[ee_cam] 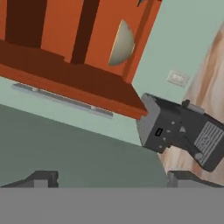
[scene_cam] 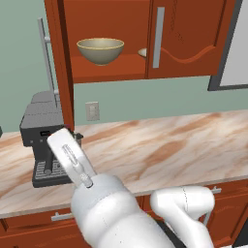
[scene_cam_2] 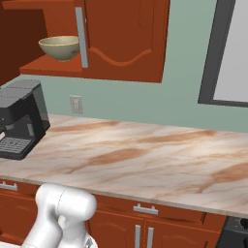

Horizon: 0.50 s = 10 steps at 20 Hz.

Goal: Open the cabinet. Pick the bowls from the counter and place them in the cabinet. Then close the cabinet.

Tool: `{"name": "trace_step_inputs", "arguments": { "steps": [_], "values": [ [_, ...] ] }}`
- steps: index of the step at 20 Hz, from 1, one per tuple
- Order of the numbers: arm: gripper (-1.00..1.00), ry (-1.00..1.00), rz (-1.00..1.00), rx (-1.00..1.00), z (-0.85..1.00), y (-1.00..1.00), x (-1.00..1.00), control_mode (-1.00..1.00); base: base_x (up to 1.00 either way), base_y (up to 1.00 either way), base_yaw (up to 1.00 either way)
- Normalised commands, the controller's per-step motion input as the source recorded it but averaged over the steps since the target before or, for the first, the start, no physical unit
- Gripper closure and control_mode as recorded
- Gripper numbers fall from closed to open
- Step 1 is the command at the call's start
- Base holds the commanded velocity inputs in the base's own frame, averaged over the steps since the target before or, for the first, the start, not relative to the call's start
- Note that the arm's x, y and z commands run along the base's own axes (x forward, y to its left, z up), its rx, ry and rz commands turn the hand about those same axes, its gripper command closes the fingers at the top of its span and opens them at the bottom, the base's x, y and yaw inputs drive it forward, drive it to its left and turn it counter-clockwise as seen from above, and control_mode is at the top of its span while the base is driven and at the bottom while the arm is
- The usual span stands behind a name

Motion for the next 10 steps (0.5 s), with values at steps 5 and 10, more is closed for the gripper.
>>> {"name": "trace_step_inputs", "arguments": {
  "steps": [5,10],
  "values": [
    [-1.0,-0.19,-0.22,0.0,0.0,0.51,0.0,-1.0,0.0,0.0,0.0],
    [-1.0,-0.14,-0.14,0.0,0.0,0.18,0.02,-1.0,0.0,0.0,0.0]
  ]
}}
